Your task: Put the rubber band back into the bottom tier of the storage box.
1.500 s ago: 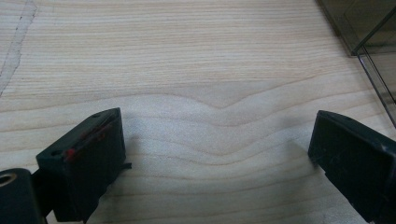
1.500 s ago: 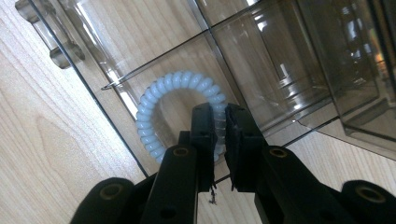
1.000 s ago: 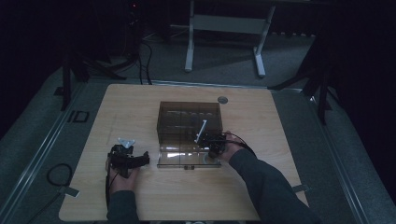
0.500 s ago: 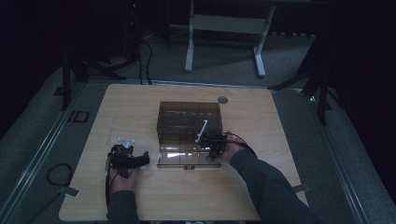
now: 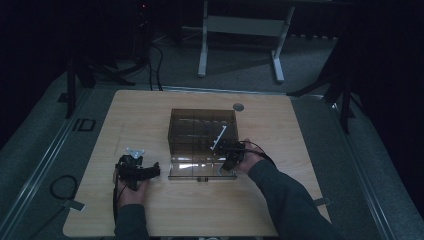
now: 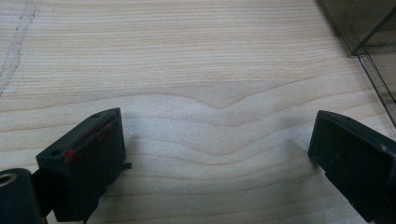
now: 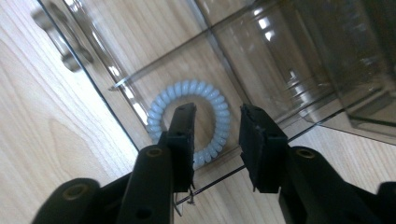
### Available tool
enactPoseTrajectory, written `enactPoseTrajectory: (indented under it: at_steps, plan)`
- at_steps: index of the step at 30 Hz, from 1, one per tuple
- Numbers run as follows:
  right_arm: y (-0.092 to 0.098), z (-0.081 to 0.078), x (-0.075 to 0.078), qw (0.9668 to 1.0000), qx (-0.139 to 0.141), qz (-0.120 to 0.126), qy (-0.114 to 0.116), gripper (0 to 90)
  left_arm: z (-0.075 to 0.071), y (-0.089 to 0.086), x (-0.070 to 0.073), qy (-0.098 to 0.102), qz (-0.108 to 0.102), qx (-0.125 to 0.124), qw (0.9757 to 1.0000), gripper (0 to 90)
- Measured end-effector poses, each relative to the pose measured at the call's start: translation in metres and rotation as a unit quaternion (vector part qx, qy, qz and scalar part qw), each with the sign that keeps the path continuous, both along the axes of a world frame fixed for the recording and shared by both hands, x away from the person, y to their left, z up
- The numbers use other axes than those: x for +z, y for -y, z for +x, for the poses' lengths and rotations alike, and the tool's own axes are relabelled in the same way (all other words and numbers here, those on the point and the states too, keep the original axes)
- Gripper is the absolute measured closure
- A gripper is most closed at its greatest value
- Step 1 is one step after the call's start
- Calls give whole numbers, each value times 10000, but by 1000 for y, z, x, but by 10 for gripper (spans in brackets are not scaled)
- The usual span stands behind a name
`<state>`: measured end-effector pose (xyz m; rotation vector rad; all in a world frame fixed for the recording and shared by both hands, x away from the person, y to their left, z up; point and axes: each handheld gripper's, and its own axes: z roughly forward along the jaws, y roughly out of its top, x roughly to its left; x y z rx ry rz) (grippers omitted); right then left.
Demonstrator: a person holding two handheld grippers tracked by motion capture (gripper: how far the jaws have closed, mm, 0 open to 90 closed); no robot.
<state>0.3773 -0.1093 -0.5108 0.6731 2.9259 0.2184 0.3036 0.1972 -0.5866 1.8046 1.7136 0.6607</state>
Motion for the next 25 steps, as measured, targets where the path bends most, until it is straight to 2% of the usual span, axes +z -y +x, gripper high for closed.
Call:
enactPoseTrajectory:
  at_steps: [1,3,6,10,16,21,24,25]
  plan:
    - [2,-1,5,9999,-48,158,15,615,0,0,0,0,2,-1,10000,39]
    - [4,-3,10,9996,-48,270,14,591,0,0,0,-3,10,-4,10000,39]
    - [8,-8,18,9983,-120,573,45,556,0,0,0,1,5,-2,10000,39]
    - [13,-14,22,9971,-152,730,129,515,0,0,0,-1,4,-4,10000,39]
    - [24,-21,23,9960,-260,826,219,488,0,0,0,-1,9,-5,10000,39]
    - [35,-28,23,9921,-410,1163,237,474,0,0,0,0,5,-4,10000,39]
    - [38,-31,22,9912,-434,1225,252,468,0,0,0,14,-7,6,10000,39]
    - [42,-34,21,9899,-466,1313,267,465,0,0,0,12,-9,8,10000,39]
